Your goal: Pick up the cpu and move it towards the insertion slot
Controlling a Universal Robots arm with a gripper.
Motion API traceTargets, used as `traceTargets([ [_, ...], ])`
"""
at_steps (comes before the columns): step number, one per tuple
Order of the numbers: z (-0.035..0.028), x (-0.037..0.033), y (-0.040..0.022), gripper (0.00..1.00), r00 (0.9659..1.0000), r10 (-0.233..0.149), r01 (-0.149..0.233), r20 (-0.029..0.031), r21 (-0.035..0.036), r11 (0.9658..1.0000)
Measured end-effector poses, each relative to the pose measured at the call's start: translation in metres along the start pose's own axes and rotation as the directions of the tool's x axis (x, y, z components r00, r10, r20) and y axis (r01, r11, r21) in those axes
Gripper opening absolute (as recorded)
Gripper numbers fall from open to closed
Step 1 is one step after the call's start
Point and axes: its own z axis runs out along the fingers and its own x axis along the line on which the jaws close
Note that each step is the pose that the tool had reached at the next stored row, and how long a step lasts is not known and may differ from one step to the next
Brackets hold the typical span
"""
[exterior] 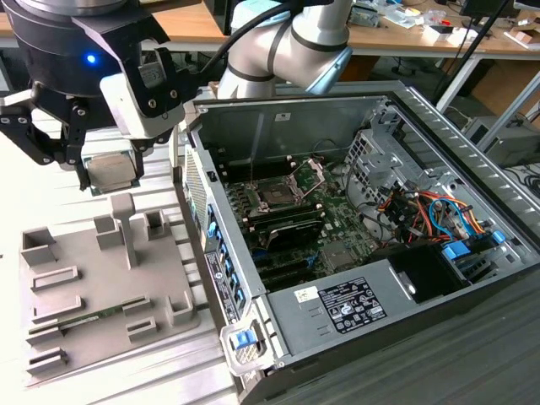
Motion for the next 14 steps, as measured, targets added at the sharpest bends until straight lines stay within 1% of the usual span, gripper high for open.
traceTargets([
  [8, 0.0, -0.0073, -0.0009, 0.55, 1.0, 0.0, 0.0, -0.0001, -0.0001, 1.0],
  [11, -0.0001, -0.0119, -0.0015, 0.55, 1.0, 0.0, 0.0, -0.0001, 0.0, 1.0],
  [14, -0.0001, -0.0147, -0.0019, 0.55, 1.0, 0.0, 0.0, -0.0002, -0.0001, 1.0],
])
